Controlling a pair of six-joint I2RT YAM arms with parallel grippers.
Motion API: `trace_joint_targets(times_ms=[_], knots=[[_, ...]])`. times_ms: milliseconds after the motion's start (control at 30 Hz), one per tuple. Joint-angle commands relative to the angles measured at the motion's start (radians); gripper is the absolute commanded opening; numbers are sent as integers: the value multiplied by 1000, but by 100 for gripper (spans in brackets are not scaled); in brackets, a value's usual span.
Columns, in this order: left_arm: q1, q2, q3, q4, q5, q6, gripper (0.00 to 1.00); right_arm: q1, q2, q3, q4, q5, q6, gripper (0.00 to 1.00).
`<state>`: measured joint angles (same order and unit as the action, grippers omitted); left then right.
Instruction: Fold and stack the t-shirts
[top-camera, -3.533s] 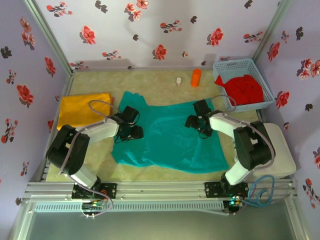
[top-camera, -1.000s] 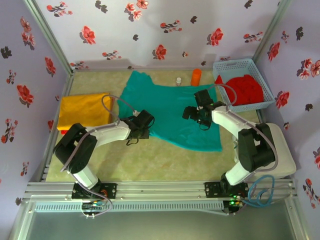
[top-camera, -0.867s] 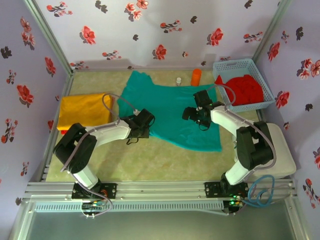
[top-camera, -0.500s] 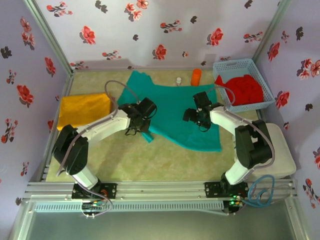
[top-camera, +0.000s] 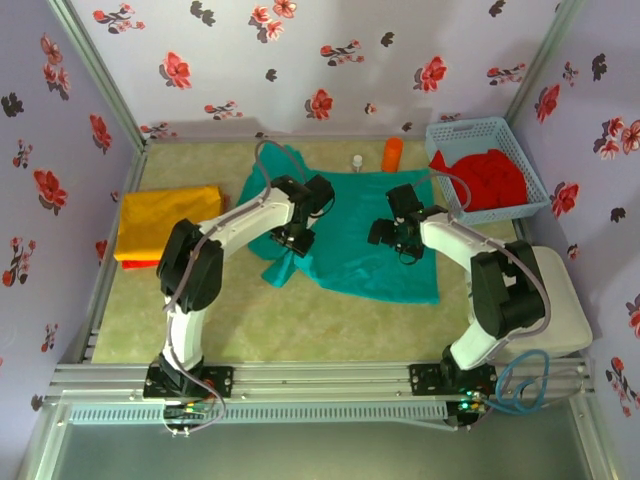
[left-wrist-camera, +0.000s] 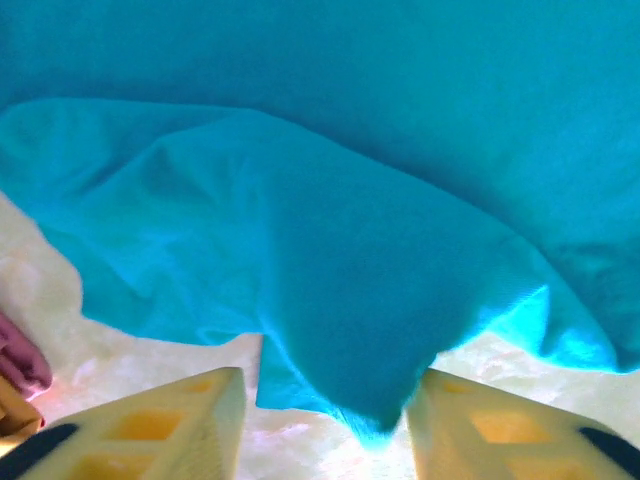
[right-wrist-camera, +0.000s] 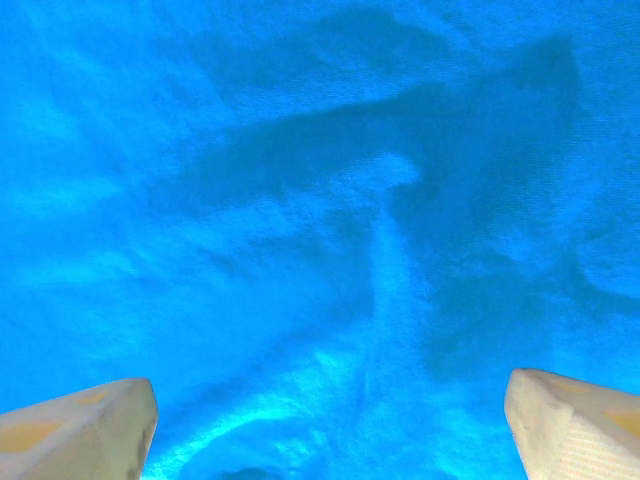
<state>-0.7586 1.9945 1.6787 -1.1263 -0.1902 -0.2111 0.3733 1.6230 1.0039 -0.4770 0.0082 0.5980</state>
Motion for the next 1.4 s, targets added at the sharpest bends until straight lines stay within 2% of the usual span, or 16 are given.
trace_joint_targets(times_ms=[0,133,267,367,500,600,933,1067,1267,1367], knots=[[16,-94,-32,19,68,-2,54,5,-53,-30,-15,31,4,91],[79,-258,-174,79,138,-48,55,5,-72,-61,20,17,22,91],[177,-432,-396,192,223,-137,52,4,-51,-29,12,28,0,90],[237,-489,-548,296,289,-194,52,4,-43,-25,31,21,-2,90],[273,-487,-692,442,359,-272,51,5,-53,-27,52,7,-4,90],[278,-466,-758,556,395,-322,51,5,-38,11,4,39,-18,90],[294,-333,-813,757,400,-391,41,3,-128,-42,-57,132,10,90],[294,-315,-821,779,400,-400,29,1,-166,-77,-85,164,51,89],[291,-383,-827,694,349,-398,1,-23,-237,-108,-173,201,82,85],[287,-473,-839,600,293,-392,0,-33,-286,-142,-213,221,113,84]])
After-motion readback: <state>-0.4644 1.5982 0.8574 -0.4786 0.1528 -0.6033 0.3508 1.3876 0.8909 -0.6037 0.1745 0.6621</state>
